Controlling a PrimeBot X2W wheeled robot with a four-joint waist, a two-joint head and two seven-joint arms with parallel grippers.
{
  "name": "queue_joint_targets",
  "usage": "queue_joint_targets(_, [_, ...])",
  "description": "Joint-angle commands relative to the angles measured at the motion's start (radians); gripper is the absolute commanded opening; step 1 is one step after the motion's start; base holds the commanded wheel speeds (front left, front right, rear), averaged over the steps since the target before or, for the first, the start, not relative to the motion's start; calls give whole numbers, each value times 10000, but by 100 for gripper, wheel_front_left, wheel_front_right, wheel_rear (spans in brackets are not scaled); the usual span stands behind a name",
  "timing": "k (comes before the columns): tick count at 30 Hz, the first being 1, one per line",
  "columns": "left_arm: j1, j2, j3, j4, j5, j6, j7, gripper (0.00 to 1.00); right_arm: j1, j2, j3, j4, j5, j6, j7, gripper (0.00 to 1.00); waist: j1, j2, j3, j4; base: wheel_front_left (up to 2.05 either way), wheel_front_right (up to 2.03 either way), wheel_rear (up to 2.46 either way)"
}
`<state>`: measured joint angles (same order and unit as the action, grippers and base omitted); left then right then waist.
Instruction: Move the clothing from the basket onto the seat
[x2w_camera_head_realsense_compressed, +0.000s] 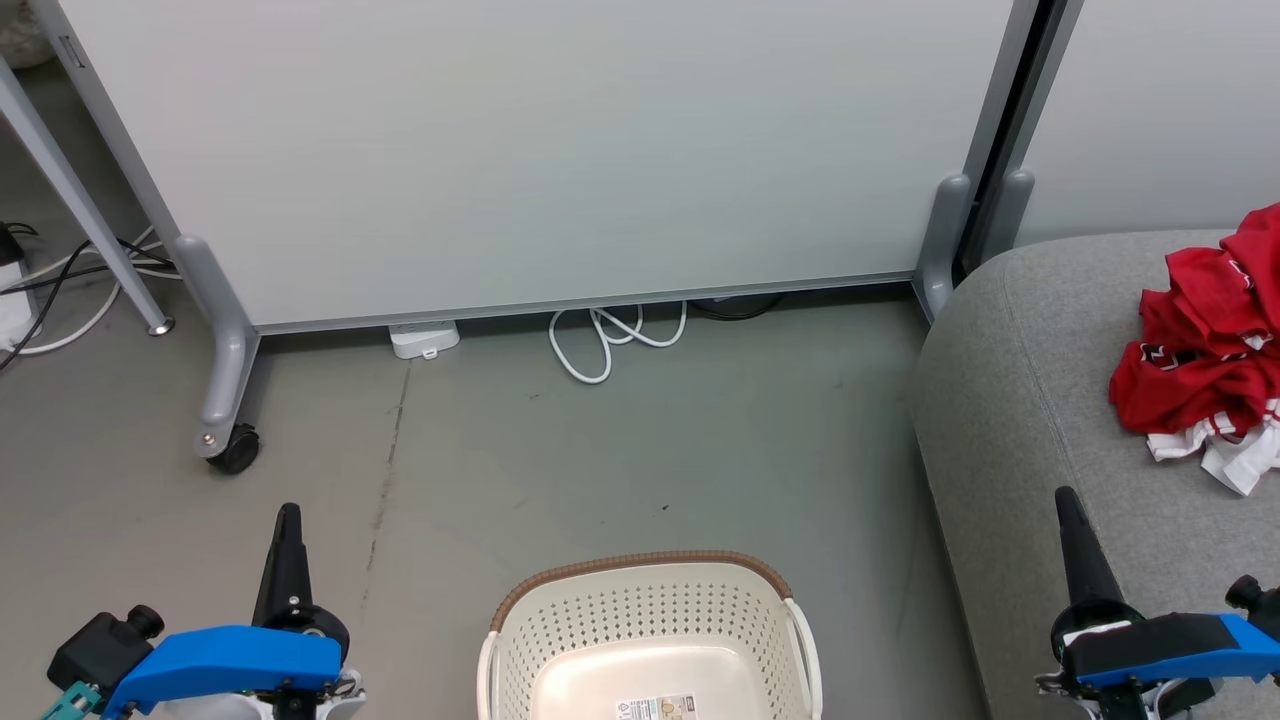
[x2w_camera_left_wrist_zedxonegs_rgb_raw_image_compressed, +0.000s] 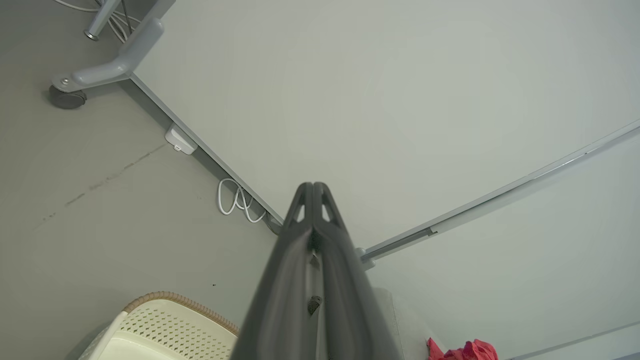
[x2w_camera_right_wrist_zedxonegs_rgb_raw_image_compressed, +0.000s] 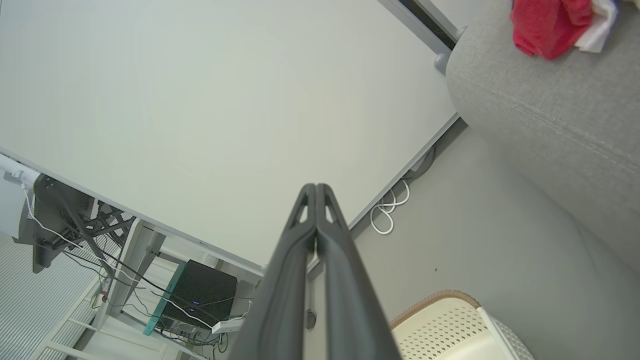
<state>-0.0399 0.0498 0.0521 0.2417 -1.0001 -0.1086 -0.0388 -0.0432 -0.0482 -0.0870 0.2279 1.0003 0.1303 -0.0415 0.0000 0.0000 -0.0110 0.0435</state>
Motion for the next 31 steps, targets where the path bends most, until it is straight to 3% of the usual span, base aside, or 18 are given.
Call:
queue_joint_targets(1, [-278, 10, 77, -83, -304, -70, 73, 0, -284, -32, -33, -67, 340, 4, 79, 0, 0, 0, 3, -9, 0, 0, 0])
queue_joint_targets(31, [-537, 9, 372, -23, -3295, -175, 839, 0, -505, -33, -164, 53, 3320, 6, 854, 0, 0, 0, 64, -197, 0, 0, 0])
